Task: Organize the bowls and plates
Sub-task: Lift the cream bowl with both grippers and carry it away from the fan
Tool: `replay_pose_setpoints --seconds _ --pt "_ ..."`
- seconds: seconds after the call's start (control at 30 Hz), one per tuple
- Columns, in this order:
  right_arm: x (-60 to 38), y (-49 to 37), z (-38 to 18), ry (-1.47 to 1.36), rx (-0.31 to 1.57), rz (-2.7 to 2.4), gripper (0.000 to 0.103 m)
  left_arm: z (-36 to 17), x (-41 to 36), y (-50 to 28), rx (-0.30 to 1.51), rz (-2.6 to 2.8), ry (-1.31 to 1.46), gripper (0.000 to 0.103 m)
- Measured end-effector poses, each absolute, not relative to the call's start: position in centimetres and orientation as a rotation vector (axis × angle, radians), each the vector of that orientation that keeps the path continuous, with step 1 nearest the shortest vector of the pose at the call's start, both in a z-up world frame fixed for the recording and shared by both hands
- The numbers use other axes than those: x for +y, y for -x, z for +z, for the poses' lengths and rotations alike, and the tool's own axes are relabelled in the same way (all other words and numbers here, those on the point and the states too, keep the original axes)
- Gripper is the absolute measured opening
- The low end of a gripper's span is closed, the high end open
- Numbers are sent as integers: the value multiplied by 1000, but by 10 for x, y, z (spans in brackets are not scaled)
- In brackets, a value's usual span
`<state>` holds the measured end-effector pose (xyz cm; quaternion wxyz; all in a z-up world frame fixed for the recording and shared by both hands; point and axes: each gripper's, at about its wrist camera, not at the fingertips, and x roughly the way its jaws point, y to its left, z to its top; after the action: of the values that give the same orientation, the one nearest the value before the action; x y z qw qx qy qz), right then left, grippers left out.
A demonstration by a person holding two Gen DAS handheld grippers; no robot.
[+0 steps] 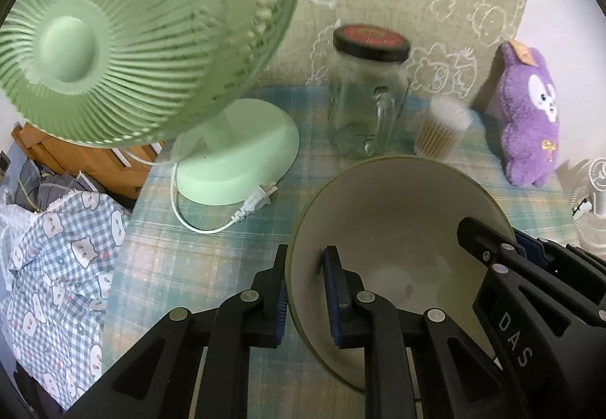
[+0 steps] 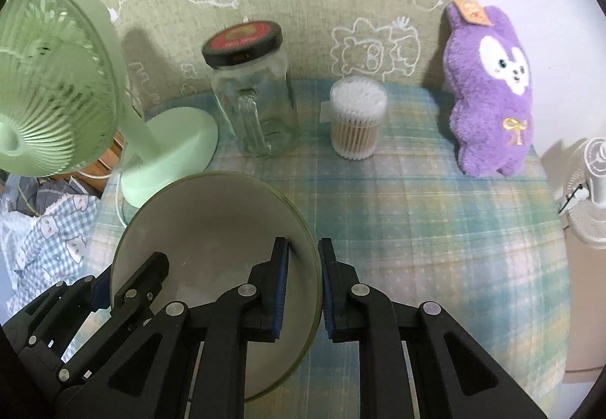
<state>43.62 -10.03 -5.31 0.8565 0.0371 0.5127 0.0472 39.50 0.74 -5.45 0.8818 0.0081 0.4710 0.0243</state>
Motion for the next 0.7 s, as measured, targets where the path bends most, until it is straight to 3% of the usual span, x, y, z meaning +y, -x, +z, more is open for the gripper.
replay_pose_setpoints --seconds 0.7 --pt "-83 -314 46 -116 966 31 19 28 28 -287 866 -27 -47 14"
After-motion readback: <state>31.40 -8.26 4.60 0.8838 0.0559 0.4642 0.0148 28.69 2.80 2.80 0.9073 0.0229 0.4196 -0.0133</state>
